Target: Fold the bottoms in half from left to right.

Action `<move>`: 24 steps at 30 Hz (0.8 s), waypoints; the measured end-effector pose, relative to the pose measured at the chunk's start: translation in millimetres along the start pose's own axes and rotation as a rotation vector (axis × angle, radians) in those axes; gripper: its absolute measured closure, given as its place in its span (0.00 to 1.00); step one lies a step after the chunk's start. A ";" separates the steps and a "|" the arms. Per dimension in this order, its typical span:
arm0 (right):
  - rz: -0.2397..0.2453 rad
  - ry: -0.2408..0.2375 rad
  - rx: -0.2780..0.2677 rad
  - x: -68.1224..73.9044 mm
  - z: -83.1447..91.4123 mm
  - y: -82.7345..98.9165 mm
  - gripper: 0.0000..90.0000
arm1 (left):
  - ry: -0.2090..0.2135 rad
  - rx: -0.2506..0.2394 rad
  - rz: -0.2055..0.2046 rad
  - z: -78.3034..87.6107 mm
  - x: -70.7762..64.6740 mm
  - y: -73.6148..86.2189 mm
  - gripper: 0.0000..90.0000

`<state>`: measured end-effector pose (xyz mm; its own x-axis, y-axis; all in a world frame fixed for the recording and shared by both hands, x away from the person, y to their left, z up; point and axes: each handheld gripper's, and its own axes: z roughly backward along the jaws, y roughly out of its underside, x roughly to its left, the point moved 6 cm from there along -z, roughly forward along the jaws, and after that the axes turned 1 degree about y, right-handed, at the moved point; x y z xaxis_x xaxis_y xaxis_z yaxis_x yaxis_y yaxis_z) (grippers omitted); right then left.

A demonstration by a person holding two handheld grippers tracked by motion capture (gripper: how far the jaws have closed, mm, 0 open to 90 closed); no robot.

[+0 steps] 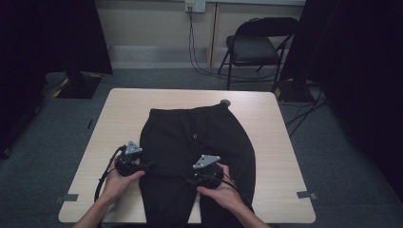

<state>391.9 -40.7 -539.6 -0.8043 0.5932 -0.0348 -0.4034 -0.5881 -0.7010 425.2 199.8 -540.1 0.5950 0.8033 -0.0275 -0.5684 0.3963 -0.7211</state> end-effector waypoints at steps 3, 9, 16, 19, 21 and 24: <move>-0.007 0.006 0.012 -10.5 14.1 14.0 0.29 | 0.023 -0.010 -0.025 -4.1 -20.3 -2.4 0.33; -0.014 0.015 0.021 -20.4 45.1 45.0 0.29 | 0.073 0.025 -0.069 -4.4 -62.7 -2.4 0.28; -0.009 0.006 0.071 -15.0 61.6 56.6 0.28 | 0.172 0.087 -0.116 6.9 -82.5 0.9 0.34; -0.047 0.005 0.021 -8.7 67.6 35.6 0.28 | 0.152 0.021 -0.031 9.2 -54.1 -15.6 0.36; -0.037 -0.001 -0.003 -1.4 69.6 22.0 0.31 | 0.125 0.017 -0.020 7.9 -42.7 -23.3 0.38; 0.015 -0.029 -0.042 19.1 68.3 -5.0 0.41 | 0.076 0.015 -0.021 -3.9 -21.1 -34.3 0.41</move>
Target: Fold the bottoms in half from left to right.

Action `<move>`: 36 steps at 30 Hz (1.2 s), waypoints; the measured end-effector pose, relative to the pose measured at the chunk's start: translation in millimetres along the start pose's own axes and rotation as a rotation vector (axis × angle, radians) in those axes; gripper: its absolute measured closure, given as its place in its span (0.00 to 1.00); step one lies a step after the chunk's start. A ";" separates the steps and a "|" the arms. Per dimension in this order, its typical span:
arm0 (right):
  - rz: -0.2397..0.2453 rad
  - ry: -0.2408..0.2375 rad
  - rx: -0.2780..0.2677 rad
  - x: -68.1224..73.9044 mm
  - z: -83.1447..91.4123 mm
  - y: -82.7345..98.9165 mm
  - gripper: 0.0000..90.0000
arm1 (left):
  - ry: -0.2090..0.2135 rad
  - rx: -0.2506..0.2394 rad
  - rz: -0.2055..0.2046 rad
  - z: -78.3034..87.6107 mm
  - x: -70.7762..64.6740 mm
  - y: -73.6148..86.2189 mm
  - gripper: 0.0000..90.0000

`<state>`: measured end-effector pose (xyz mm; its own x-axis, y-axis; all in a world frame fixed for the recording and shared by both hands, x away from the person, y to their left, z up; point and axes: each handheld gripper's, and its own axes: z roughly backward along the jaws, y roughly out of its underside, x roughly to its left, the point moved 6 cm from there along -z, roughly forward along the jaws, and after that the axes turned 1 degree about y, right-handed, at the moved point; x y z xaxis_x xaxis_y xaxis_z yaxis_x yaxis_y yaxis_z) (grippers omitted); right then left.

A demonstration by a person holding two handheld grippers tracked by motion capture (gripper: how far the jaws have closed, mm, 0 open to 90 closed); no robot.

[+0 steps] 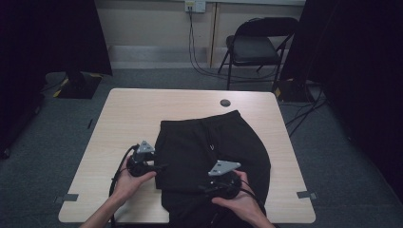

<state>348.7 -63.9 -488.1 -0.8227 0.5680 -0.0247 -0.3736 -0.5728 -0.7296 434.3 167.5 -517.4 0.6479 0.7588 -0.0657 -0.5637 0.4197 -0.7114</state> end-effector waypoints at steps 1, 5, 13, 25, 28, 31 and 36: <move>0.023 -0.020 -0.015 9.4 -3.1 -11.4 0.44 | -0.003 0.006 0.006 -5.7 6.5 -2.5 0.43; 0.079 -0.114 -0.045 41.1 -20.6 -37.6 0.70 | -0.072 0.058 -0.040 -30.9 25.6 -10.1 0.47; 0.132 -0.242 0.067 89.6 -79.8 -35.4 0.77 | -0.087 -0.028 0.026 -41.9 34.4 -14.4 0.43; 0.058 -0.050 0.023 69.4 -112.5 -37.9 0.42 | -0.081 -0.042 0.017 -37.8 34.2 -8.6 0.42; 0.031 -0.060 0.014 69.2 -112.9 -38.8 0.58 | -0.084 -0.042 0.024 -38.2 35.8 -9.1 0.41; 0.024 -0.068 0.004 70.2 -111.0 -37.9 0.77 | -0.085 -0.037 0.023 -37.9 38.8 -9.3 0.40; 0.023 -0.119 0.019 75.1 -105.9 -34.2 0.95 | -0.094 -0.039 0.075 -37.4 48.4 -10.3 0.37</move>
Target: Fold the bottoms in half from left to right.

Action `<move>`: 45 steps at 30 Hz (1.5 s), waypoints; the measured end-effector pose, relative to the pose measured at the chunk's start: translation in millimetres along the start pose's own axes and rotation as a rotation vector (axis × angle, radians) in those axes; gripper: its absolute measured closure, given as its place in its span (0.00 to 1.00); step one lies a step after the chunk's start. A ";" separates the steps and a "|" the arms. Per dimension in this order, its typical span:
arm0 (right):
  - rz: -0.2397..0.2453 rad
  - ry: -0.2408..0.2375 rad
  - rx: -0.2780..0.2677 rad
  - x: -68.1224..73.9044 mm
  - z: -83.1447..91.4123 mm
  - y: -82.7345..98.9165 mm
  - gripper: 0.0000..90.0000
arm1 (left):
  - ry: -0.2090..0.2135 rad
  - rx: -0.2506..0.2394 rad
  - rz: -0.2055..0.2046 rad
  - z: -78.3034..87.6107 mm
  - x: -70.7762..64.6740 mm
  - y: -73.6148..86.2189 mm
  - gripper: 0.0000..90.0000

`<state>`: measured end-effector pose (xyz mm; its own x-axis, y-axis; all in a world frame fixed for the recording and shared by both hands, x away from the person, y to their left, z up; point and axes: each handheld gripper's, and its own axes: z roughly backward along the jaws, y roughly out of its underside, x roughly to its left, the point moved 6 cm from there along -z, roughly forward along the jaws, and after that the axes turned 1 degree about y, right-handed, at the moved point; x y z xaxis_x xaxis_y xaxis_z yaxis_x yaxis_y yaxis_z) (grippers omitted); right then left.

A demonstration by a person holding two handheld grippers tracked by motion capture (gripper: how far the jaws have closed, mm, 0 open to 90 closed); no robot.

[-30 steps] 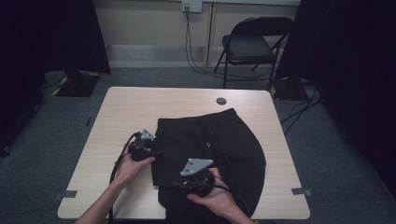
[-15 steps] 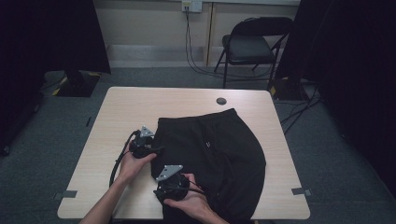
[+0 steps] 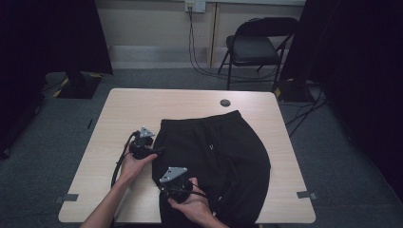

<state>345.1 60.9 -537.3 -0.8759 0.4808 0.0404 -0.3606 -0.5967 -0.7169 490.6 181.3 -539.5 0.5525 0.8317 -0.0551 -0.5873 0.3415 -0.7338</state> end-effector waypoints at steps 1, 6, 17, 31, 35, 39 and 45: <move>-0.003 -0.008 0.001 1.9 0.7 0.7 0.96 | 0.009 -0.028 0.043 -0.6 6.7 -1.1 0.38; 0.017 -0.042 0.020 8.8 3.2 2.3 0.97 | -0.004 -0.055 0.074 -0.3 19.3 -0.2 0.37; 0.023 -0.063 0.021 9.7 3.3 2.4 0.97 | -0.014 -0.031 -0.030 -15.2 6.9 -14.7 0.64; 0.030 -0.103 -0.091 14.4 34.2 -30.0 0.98 | 0.157 -0.161 0.166 15.6 9.8 -56.2 0.99; 0.055 -0.103 -0.156 16.0 58.1 -53.3 0.98 | 0.172 -0.231 0.176 42.4 13.1 -83.1 0.99; 0.061 -0.117 -0.236 19.6 82.2 -76.7 0.98 | 0.170 -0.288 0.169 69.8 15.0 -107.0 0.99; 0.128 -0.117 -0.350 29.5 118.5 -126.5 0.98 | 0.124 -0.367 0.174 111.0 27.0 -137.3 0.99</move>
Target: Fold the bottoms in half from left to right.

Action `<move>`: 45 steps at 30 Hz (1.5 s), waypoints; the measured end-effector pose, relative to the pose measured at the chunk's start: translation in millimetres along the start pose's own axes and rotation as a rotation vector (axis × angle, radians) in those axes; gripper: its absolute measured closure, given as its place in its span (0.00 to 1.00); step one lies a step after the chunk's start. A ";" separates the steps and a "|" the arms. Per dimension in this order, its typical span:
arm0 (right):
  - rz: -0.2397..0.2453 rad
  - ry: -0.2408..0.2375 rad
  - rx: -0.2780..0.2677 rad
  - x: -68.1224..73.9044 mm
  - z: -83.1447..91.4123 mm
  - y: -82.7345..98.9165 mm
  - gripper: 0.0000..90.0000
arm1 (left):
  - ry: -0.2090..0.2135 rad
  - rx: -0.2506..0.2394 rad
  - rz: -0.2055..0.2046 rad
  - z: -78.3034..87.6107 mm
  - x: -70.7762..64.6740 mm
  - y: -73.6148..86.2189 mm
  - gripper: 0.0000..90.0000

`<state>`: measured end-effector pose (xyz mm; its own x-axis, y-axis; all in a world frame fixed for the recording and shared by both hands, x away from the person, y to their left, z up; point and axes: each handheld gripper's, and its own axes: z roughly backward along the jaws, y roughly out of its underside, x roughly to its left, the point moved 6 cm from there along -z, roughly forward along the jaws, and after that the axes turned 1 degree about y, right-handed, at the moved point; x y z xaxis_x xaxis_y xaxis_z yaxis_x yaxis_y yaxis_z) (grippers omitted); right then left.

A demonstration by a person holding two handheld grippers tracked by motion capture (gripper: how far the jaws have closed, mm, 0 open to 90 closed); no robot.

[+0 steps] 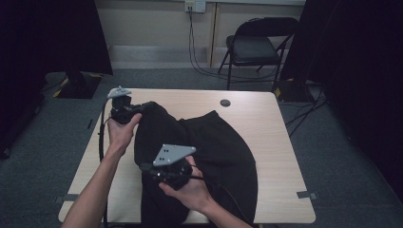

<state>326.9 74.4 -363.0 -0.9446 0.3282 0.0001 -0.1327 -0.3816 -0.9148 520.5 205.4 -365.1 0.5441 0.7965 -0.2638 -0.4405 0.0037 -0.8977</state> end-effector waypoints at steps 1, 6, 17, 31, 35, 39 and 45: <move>0.012 -0.004 -0.019 0.5 2.1 -11.3 0.98 | -0.009 -0.011 -0.017 5.0 -0.1 -8.8 0.99; 0.045 -0.013 -0.120 2.7 20.7 -53.9 0.98 | -0.051 -0.049 -0.047 26.4 0.4 -44.7 0.99; -0.099 0.086 -0.084 -44.6 64.9 30.3 0.98 | 0.012 0.084 -0.009 -47.8 -20.0 18.5 0.99; -0.241 0.306 0.092 -84.6 137.4 145.9 0.98 | 0.132 0.123 -0.071 -115.3 -72.6 48.2 0.63; -0.275 0.331 0.171 -98.4 140.0 172.9 0.98 | 0.088 0.114 -0.102 -86.5 -64.7 45.6 0.55; -0.275 0.345 0.206 -103.1 144.2 181.5 0.98 | 0.039 0.186 -0.133 -66.2 -51.7 68.7 0.56; -0.282 0.409 0.304 -114.5 152.9 202.8 0.95 | 0.065 0.356 -0.134 -37.0 -41.4 142.0 0.68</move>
<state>362.3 -172.7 -486.7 -0.6756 0.7371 0.0154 -0.4993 -0.4420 -0.7452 461.9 150.6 -494.7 0.6529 0.7348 -0.1840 -0.5763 0.3242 -0.7502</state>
